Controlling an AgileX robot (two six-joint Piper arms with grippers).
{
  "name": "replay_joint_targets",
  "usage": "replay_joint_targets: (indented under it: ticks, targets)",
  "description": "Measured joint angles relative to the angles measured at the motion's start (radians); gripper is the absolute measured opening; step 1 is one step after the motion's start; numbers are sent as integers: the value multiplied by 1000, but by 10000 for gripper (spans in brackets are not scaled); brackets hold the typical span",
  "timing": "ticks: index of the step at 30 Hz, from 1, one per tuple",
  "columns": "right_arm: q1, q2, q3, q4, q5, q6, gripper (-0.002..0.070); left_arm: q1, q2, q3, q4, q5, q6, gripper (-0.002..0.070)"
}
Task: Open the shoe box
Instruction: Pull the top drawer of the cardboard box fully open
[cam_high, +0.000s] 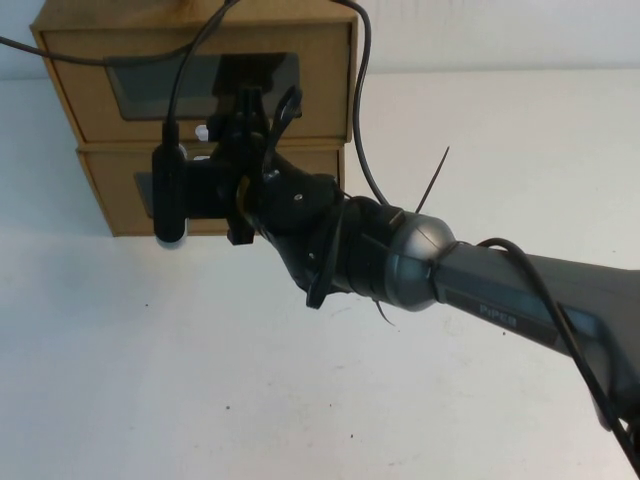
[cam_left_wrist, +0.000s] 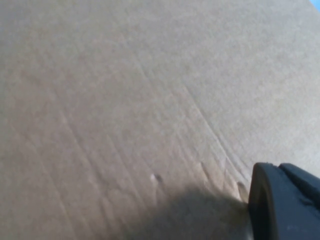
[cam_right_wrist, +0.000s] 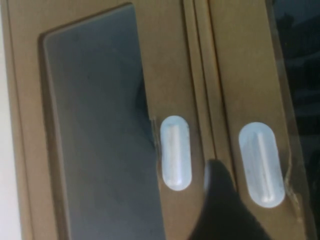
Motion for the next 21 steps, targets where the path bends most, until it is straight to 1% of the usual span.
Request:
replay_joint_targets:
  ticks: [12, 17, 21]
  targets:
    - [-11, 21, -19, -2, -44, 6, 340, 1, 4, 0, -16, 0, -5, -5]
    - [-39, 48, -97, -2, -55, 87, 340, 1, 6, 0, -17, 0, -2, -5]
    - [-41, 55, -110, 0, -68, 97, 340, 1, 6, 0, -20, 0, 7, -5]
